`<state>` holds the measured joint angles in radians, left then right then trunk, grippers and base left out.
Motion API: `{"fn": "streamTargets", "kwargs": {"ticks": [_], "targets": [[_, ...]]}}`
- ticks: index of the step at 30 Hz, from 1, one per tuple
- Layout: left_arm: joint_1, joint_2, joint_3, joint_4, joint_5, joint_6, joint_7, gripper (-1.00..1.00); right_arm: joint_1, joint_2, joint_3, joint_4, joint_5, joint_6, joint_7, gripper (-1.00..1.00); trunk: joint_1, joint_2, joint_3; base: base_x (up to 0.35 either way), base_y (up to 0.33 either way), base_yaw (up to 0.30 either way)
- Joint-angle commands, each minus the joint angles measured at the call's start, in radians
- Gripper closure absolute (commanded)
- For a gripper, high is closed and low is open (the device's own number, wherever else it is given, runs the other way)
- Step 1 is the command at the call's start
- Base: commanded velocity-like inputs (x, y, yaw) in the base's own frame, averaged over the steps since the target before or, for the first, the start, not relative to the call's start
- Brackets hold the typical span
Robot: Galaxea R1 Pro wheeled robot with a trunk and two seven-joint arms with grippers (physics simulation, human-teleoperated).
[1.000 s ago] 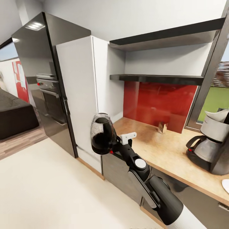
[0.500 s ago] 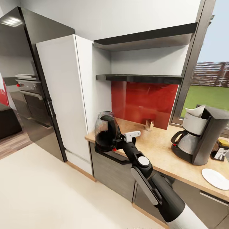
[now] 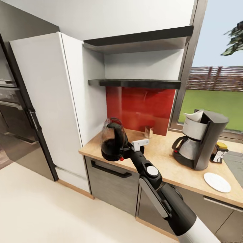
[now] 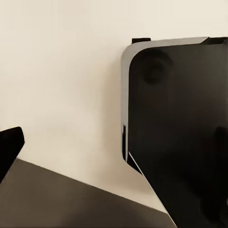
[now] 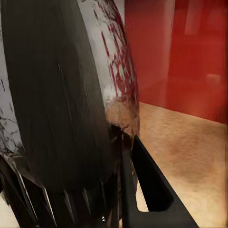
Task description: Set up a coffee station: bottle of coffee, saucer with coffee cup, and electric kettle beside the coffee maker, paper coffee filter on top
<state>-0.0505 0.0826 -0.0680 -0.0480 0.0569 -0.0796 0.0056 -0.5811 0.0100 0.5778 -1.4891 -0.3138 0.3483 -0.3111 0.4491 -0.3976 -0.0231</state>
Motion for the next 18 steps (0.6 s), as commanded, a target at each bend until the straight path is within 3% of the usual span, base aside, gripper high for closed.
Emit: {"fn": "streamTargets", "kwargs": {"ticks": [1,13,18], "targets": [[-0.001,0.000,-0.007,0.000,0.006,-0.003,0.001,-1.00,-0.002,0.000,0.002,-0.001,-0.005,0.003,-0.009,1.00,0.001,-0.002,-0.002,0.155,0.278,-0.277],[-0.001,0.001,-0.008,0.000,0.005,-0.003,0.001,-1.00,0.000,0.001,0.001,0.017,-0.005,0.000,-0.012,1.00,0.001,-0.002,-0.002,0.194,0.258,-0.278],[-0.001,0.002,-0.008,0.000,0.006,-0.003,0.001,-1.00,0.000,0.000,-0.004,0.065,-0.005,-0.066,-0.013,1.00,0.001,-0.002,-0.002,0.163,0.139,-0.278]]}}
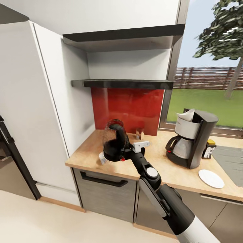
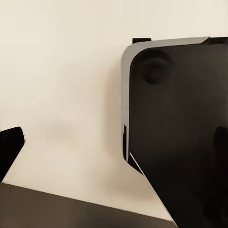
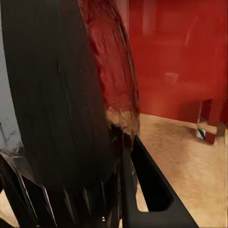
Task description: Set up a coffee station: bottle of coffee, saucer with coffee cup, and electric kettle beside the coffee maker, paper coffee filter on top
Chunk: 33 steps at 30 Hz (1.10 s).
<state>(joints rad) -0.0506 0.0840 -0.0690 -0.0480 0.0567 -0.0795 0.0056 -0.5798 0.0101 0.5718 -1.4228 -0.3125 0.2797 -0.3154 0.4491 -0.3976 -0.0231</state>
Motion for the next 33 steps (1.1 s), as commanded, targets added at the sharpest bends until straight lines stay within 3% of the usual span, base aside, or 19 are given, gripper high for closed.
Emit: {"fn": "streamTargets", "kwargs": {"ticks": [1,15,33], "targets": [[-0.001,0.000,-0.008,0.000,0.006,-0.003,0.001,-1.00,-0.002,0.000,0.002,0.006,-0.005,-0.016,-0.008,1.00,0.001,-0.002,-0.002,0.106,0.092,-0.278],[-0.001,-0.001,-0.008,0.000,0.006,-0.003,0.001,-1.00,-0.002,-0.001,0.002,0.013,-0.005,-0.025,-0.008,1.00,0.001,-0.002,-0.002,0.010,0.022,-0.278],[-0.001,-0.001,-0.008,0.000,0.006,-0.003,0.001,-1.00,-0.002,-0.001,0.002,0.013,-0.005,-0.025,-0.009,1.00,0.001,-0.002,-0.002,0.000,0.235,-0.278]]}}
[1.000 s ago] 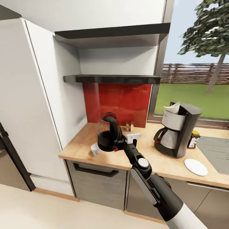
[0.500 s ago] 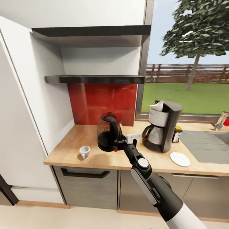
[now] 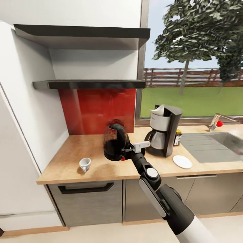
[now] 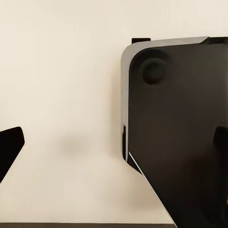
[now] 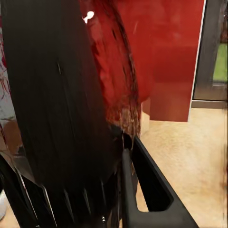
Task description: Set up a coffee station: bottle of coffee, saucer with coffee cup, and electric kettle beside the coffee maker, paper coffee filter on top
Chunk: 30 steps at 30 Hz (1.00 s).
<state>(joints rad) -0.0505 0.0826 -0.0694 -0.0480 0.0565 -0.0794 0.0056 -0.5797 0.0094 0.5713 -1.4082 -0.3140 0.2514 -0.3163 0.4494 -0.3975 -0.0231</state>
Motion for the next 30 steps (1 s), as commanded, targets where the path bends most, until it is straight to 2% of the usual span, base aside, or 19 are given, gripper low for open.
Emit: {"fn": "streamTargets", "kwargs": {"ticks": [1,7,12,16,19,22,27,30], "targets": [[-0.001,0.000,-0.007,0.000,0.006,-0.003,0.001,-1.00,-0.002,0.000,0.002,-0.002,-0.004,0.003,-0.008,1.00,0.001,-0.002,-0.002,0.000,0.027,-0.278],[-0.001,0.000,-0.007,0.000,0.005,-0.003,0.001,-1.00,-0.002,0.001,0.002,0.029,-0.004,-0.012,-0.009,1.00,0.001,-0.002,-0.002,0.000,0.005,-0.235],[-0.001,0.000,-0.007,0.000,0.005,-0.003,0.001,-1.00,-0.003,0.009,0.000,0.115,-0.004,-0.108,-0.009,1.00,0.001,-0.002,-0.002,0.000,0.000,-0.029],[-0.001,0.001,-0.008,0.000,0.006,-0.003,0.001,-1.00,-0.003,0.016,-0.018,0.196,-0.006,-0.184,-0.009,1.00,0.001,-0.002,-0.002,0.000,0.000,-0.003],[-0.002,0.002,-0.010,0.000,0.004,-0.003,-0.001,-1.00,-0.003,0.044,-0.022,0.258,-0.004,-0.194,-0.009,1.00,0.001,-0.002,-0.002,0.000,0.000,0.000],[-0.002,0.004,-0.010,0.000,0.003,-0.005,-0.001,-1.00,-0.003,0.060,-0.027,0.289,-0.004,-0.197,-0.010,1.00,0.001,-0.002,-0.002,0.000,0.000,0.000],[-0.002,0.007,-0.011,0.000,0.003,-0.005,-0.001,-1.00,-0.002,0.058,-0.047,0.334,-0.004,-0.218,-0.126,1.00,0.001,-0.002,-0.002,0.000,0.000,0.000],[-0.002,0.005,-0.010,0.002,0.003,-0.005,-0.001,-1.00,-0.003,0.058,-0.048,0.358,-0.004,-0.262,-0.144,1.00,0.001,-0.002,-0.002,0.000,0.000,0.000]]}}
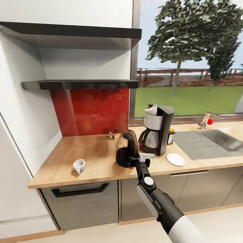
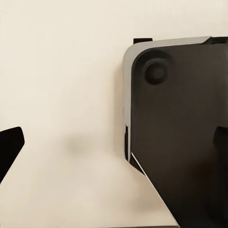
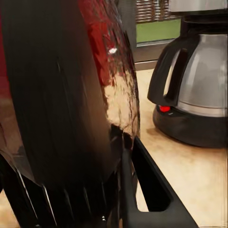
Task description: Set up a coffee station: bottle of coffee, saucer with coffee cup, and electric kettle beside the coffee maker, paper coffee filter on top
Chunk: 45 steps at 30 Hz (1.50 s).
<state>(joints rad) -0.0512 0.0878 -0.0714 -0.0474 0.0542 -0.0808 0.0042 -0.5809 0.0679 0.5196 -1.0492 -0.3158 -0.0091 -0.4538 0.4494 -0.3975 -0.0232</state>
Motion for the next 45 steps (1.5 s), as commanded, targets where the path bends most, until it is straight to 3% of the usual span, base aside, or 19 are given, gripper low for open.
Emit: {"fn": "streamTargets", "kwargs": {"ticks": [1,17,21,28,45], "targets": [[-0.001,0.000,-0.007,0.001,0.006,-0.004,0.000,-1.00,-0.001,0.000,0.004,0.005,-0.002,-0.007,-0.008,1.00,0.001,-0.003,-0.002,0.000,0.000,0.000],[-0.001,0.001,-0.007,0.001,0.005,-0.002,0.000,-1.00,-0.001,0.000,0.003,0.065,-0.004,-0.019,-0.012,1.00,0.001,-0.003,-0.002,0.000,0.000,0.000],[-0.001,0.001,-0.007,0.001,0.004,-0.002,0.000,-1.00,-0.001,0.000,0.003,0.087,-0.003,-0.066,-0.012,1.00,0.001,-0.003,-0.002,0.000,0.000,0.000],[-0.001,0.000,-0.007,0.001,0.004,-0.002,0.000,-1.00,-0.001,0.000,0.003,0.118,-0.004,-0.081,-0.012,1.00,0.001,-0.003,-0.002,0.000,0.000,0.000],[-0.001,-0.002,-0.005,0.001,0.004,-0.002,0.000,-1.00,-0.001,0.001,0.002,0.132,-0.002,-0.082,-0.012,1.00,0.001,-0.003,-0.002,0.142,0.000,0.000]]}}
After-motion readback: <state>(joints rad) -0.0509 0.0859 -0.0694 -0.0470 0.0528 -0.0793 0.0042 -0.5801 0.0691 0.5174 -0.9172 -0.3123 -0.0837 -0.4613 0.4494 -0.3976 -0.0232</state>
